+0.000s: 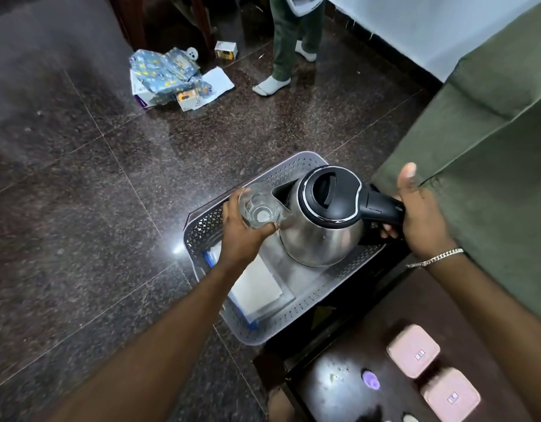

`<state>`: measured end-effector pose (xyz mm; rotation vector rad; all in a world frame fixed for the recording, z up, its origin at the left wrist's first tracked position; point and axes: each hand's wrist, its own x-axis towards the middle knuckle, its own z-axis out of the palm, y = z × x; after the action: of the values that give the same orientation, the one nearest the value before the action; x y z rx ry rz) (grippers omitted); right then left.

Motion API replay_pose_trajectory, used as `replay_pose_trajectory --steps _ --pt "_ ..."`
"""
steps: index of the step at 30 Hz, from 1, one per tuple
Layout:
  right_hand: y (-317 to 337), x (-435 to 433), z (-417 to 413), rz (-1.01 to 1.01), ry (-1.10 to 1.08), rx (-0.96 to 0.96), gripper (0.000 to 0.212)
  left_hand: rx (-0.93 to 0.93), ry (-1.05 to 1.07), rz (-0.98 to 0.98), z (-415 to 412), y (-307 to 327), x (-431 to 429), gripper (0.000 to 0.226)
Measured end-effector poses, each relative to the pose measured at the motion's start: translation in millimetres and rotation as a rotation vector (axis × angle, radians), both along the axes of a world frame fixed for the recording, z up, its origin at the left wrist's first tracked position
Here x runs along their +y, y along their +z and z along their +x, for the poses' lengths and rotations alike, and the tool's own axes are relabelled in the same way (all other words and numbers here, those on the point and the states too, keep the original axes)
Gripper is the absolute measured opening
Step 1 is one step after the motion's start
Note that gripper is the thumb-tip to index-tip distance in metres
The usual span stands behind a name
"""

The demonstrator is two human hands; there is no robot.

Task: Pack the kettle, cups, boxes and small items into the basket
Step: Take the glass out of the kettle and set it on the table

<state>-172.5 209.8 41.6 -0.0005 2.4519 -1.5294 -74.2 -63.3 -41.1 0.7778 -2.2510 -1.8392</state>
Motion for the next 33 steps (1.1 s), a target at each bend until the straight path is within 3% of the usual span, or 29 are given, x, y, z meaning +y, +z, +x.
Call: replay_pose_trajectory --steps 8,10,14,21,26,33 --pt "5 -4 13 -0.158 -0.096 0.012 0.116 0.033 -0.003 -0.017 25 4 -1 0.075" --pt "13 -2 18 -0.189 -0.088 0.056 0.109 0.070 0.001 -0.033 32 14 -2 0.074" --pt "47 7 26 -0.284 -0.100 0.122 0.090 0.128 -0.015 -0.046 46 45 0 0.077" --pt "118 74 39 -0.346 -0.173 0.194 0.097 0.225 -0.146 -0.121 67 107 33 0.077" --pt "152 156 56 -0.242 -0.145 0.215 0.112 0.205 -0.331 -0.110 84 130 98 0.086" --pt "178 288 106 0.114 -0.215 0.229 0.102 0.177 -0.584 -0.097 134 117 232 0.090"
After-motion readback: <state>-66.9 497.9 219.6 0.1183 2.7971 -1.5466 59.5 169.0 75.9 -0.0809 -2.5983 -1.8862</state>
